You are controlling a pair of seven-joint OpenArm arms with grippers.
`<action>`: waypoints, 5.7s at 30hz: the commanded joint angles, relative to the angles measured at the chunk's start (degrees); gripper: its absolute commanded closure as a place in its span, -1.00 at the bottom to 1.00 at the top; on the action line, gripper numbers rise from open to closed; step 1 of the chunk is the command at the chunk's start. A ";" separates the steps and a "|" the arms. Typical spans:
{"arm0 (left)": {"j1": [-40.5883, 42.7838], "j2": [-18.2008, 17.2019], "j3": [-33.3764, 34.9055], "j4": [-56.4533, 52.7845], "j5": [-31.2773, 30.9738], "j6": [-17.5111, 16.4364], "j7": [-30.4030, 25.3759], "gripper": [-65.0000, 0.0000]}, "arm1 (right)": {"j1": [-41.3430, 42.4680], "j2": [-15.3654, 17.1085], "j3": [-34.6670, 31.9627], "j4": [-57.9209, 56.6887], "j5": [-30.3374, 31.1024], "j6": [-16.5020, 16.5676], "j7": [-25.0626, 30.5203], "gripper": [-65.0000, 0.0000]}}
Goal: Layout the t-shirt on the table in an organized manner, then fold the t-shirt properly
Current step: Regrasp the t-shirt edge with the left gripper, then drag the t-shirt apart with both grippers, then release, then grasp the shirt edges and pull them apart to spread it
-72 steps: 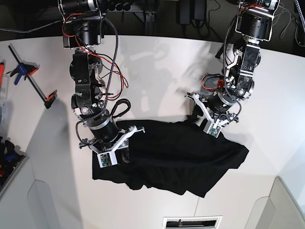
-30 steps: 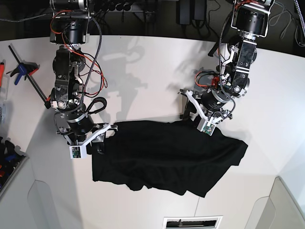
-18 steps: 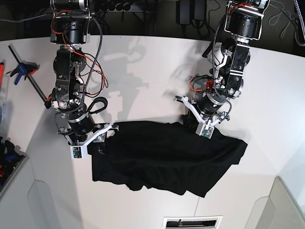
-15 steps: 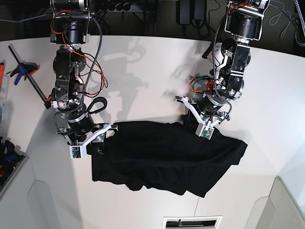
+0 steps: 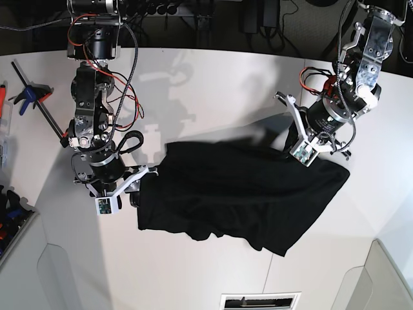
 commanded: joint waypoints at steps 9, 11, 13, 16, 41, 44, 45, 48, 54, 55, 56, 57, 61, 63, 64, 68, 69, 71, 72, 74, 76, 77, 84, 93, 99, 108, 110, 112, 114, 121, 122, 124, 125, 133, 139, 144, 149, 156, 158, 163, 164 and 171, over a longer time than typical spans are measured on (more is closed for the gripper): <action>1.57 -2.89 -0.37 4.48 0.04 2.86 -0.72 1.00 | 3.10 0.76 0.04 -10.14 0.50 -0.68 6.36 0.23; 1.55 -2.89 -0.37 4.48 0.04 2.86 -0.72 1.00 | 3.69 0.76 0.04 -13.92 0.50 -0.63 6.62 0.23; 1.55 -2.89 -0.37 4.48 0.07 2.86 -0.74 1.00 | 3.76 0.76 0.04 -16.48 0.50 -0.66 7.26 0.23; 1.53 -2.89 -0.37 4.48 0.07 2.86 -0.79 1.00 | 3.67 0.68 0.04 -17.62 1.20 0.15 7.32 0.23; 1.55 -2.89 -2.10 4.48 1.14 2.86 0.17 1.00 | 7.87 1.44 -1.51 -17.22 3.50 7.61 8.31 1.00; 1.53 -2.89 -5.66 4.48 1.09 2.86 0.07 1.00 | 9.53 2.34 1.40 -16.74 3.54 7.67 8.28 1.00; 1.53 -2.89 -7.34 4.48 0.68 2.84 0.02 1.00 | 9.88 2.84 2.36 -16.28 3.78 8.20 8.28 1.00; 1.51 -2.89 -13.73 4.48 -1.66 2.75 -0.68 1.00 | 10.29 4.63 4.72 -13.94 7.23 12.02 8.31 1.00; -0.55 -2.91 -25.35 4.48 -8.48 -0.42 -1.11 1.00 | 10.27 7.45 8.22 -4.66 13.07 14.88 7.98 1.00; -0.85 -2.91 -27.04 4.48 -9.55 -0.42 -1.11 1.00 | 10.27 7.89 8.63 -3.10 13.75 14.88 7.56 1.00; -1.18 -2.91 -28.59 4.48 -10.88 -0.63 -1.01 1.00 | 10.25 8.37 9.07 -1.66 14.29 14.91 7.26 1.00; -1.53 -2.91 -30.01 4.48 -12.39 -1.60 -0.52 1.00 | 10.27 8.81 9.31 -0.50 14.73 14.91 6.71 1.00; -1.95 -2.91 -34.03 4.48 -20.50 -7.67 2.69 0.76 | 10.27 9.68 10.12 2.54 14.64 12.92 5.86 1.00; -1.90 -2.91 -34.42 4.48 -23.89 -10.19 5.01 0.50 | 10.25 9.64 10.56 2.49 14.64 11.69 4.96 1.00; -1.90 -2.89 -34.40 4.48 -25.40 -11.17 6.49 0.37 | 10.16 9.64 10.56 2.25 14.64 10.91 4.24 0.85; 1.01 -2.89 -34.38 4.48 -27.12 -12.07 8.22 0.07 | 8.92 9.31 10.49 0.70 15.04 10.58 3.52 0.15; 2.01 -2.89 -34.38 4.46 -27.12 -12.09 8.17 0.07 | 8.28 9.14 10.49 0.39 15.34 10.60 2.86 0.11; 4.15 -2.86 -34.38 4.46 -27.15 -12.20 7.89 0.07 | 6.69 8.70 10.32 0.11 16.70 10.86 2.40 0.11; 5.20 -2.86 -34.38 4.46 -27.17 -12.20 7.37 0.07 | 5.64 8.28 10.32 0.07 17.07 11.04 2.40 0.11; 7.15 -2.19 -34.36 4.37 -27.85 -12.20 5.90 0.07 | 3.45 7.02 10.21 0.07 18.25 11.23 2.38 0.11; 8.00 -0.22 -34.12 3.82 -27.78 -12.24 5.46 0.07 | 1.20 5.35 9.90 0.02 19.41 12.85 2.43 0.11; 8.09 0.74 -33.75 3.10 -27.74 -12.46 5.40 0.07 | 0.09 4.35 9.51 0.00 19.45 13.46 2.43 0.11; 6.23 4.46 -24.52 -6.82 -16.76 -12.59 -4.76 0.07 | -3.91 -1.01 3.23 -0.46 12.35 11.85 4.31 0.11; -4.04 7.93 -12.41 -16.46 -7.50 -9.16 -6.51 0.07 | -1.70 -1.16 -6.27 -9.90 5.57 7.04 8.11 0.11; -6.32 9.64 -9.75 -21.46 -4.52 -6.99 -7.45 0.54 | 0.33 -1.09 -8.09 -12.63 2.10 7.06 8.59 0.14; -6.23 3.06 -9.77 -20.26 -2.67 -4.09 -8.96 1.00 | 6.69 0.04 -5.38 -11.69 0.42 7.08 9.84 1.00; -6.23 0.52 -10.10 -18.64 -2.67 -2.43 -8.98 1.00 | 8.09 0.48 -2.58 -10.60 0.50 7.19 9.79 1.00; -6.23 -1.53 -11.08 -16.48 -2.67 -1.60 -8.96 1.00 | 9.07 1.77 0.20 -9.01 1.97 8.20 9.79 1.00; -6.21 -3.10 -12.63 -14.27 -2.67 -1.62 -8.92 1.00 | 9.73 3.48 2.69 -7.61 4.72 8.66 9.77 1.00; -6.21 -5.92 -21.07 -12.61 -3.87 -1.64 -8.26 1.00 | 10.43 9.03 9.79 -5.57 7.37 6.62 9.55 1.00; -6.23 -5.92 -21.75 -12.61 -5.25 -1.68 -7.69 1.00 | 10.29 9.42 10.91 -5.60 9.25 6.43 9.51 1.00; -6.23 -5.90 -21.99 -12.61 -8.74 -3.34 -7.32 1.00 | 10.27 9.68 12.66 -5.60 12.59 6.54 8.66 0.51; -6.21 -5.70 -21.94 -12.61 -10.97 -5.38 -7.04 1.00 | 10.27 9.68 12.98 -5.60 14.36 6.54 7.74 0.24; -6.08 1.53 -21.88 -12.61 -22.53 -16.06 -1.68 0.60 | 6.27 5.42 13.00 -5.57 22.84 14.03 -0.94 -0.08; -7.41 4.24 -19.87 -13.66 -19.89 -16.00 -6.54 0.18 | -1.46 -1.62 13.00 -5.57 23.67 15.41 -1.18 -0.08; -13.90 4.26 -10.49 -20.39 -13.25 -13.70 -8.59 0.18 | -5.62 -6.12 12.28 -5.57 23.54 15.52 -0.50 -0.08; -22.10 4.57 -2.67 -30.21 -9.29 -11.69 -14.03 0.18 | -6.08 -8.81 9.09 -5.57 18.64 15.50 -0.28 -0.08; -32.96 9.51 2.36 -43.17 -7.74 -11.74 -14.58 0.18 | -6.10 -8.96 2.86 -5.57 13.53 14.27 0.33 -0.08; -34.86 11.58 2.62 -45.90 -7.76 -11.78 -14.62 0.18 | -6.19 -8.94 2.73 -5.57 12.02 13.38 0.33 -0.08; -36.92 15.72 2.62 -52.48 -7.06 -12.20 -14.86 0.18 | -6.21 -8.94 2.73 -5.57 11.82 13.14 0.31 -0.08; -36.92 16.39 2.62 -53.53 -6.16 -12.20 -15.06 0.18 | -6.19 -8.94 2.73 -5.57 11.82 13.14 0.31 -0.08; -36.89 18.12 2.62 -58.60 -4.81 -12.15 -17.75 1.00 | -6.16 -8.87 2.71 -5.57 9.16 15.32 0.31 0.76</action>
